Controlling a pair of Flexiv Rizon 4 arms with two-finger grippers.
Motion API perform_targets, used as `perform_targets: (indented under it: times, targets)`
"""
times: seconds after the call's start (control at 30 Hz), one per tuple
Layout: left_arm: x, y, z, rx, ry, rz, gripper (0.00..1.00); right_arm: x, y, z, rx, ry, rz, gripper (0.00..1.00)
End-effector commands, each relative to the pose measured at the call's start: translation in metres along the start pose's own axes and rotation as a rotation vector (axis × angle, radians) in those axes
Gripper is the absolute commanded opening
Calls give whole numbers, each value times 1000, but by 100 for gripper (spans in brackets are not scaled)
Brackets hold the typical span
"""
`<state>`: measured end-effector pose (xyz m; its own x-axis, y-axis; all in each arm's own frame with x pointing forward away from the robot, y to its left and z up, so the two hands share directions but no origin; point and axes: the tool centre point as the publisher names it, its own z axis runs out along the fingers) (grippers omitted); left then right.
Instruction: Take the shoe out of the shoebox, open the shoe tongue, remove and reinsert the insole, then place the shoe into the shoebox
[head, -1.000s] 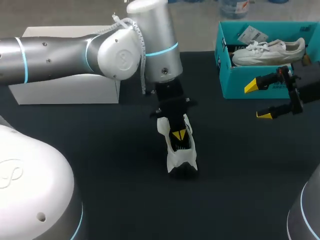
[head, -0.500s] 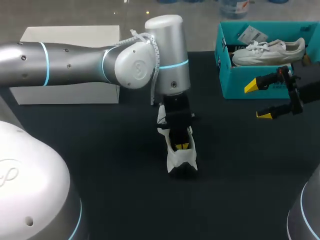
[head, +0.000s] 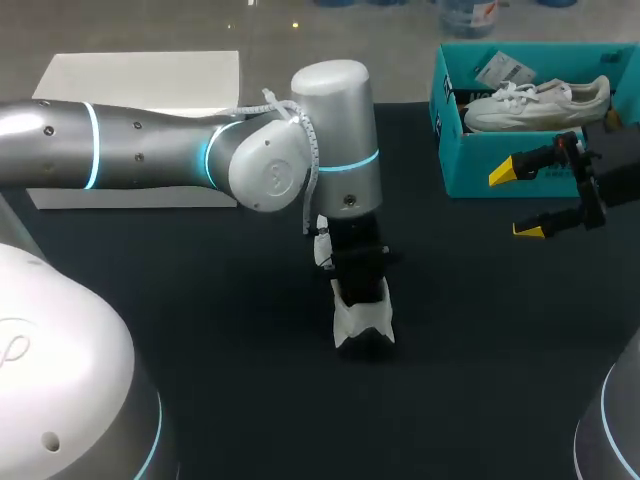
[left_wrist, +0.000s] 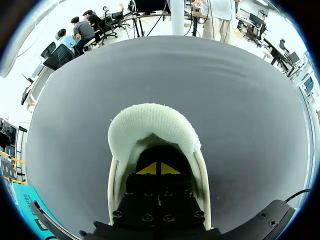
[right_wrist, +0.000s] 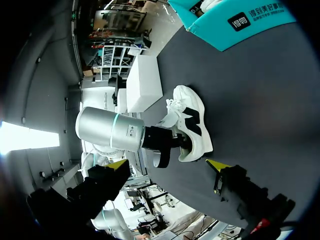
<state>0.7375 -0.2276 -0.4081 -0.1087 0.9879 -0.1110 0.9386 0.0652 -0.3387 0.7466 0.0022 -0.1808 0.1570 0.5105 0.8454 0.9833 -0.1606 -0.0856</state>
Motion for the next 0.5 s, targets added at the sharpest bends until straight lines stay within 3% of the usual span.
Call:
perform_targets:
  times: [0.03,0.23,0.5]
  targets:
    - [1,-4,-4,-19,8,7,0,0,0,1,0,-4,1,100]
    - [-7,-7,-35,-46,-31,28,0,0,0,1,0,-4,1,100]
    - [-10,-16,-19,40,-18,65,0,0,0,1,0,-4,1,100]
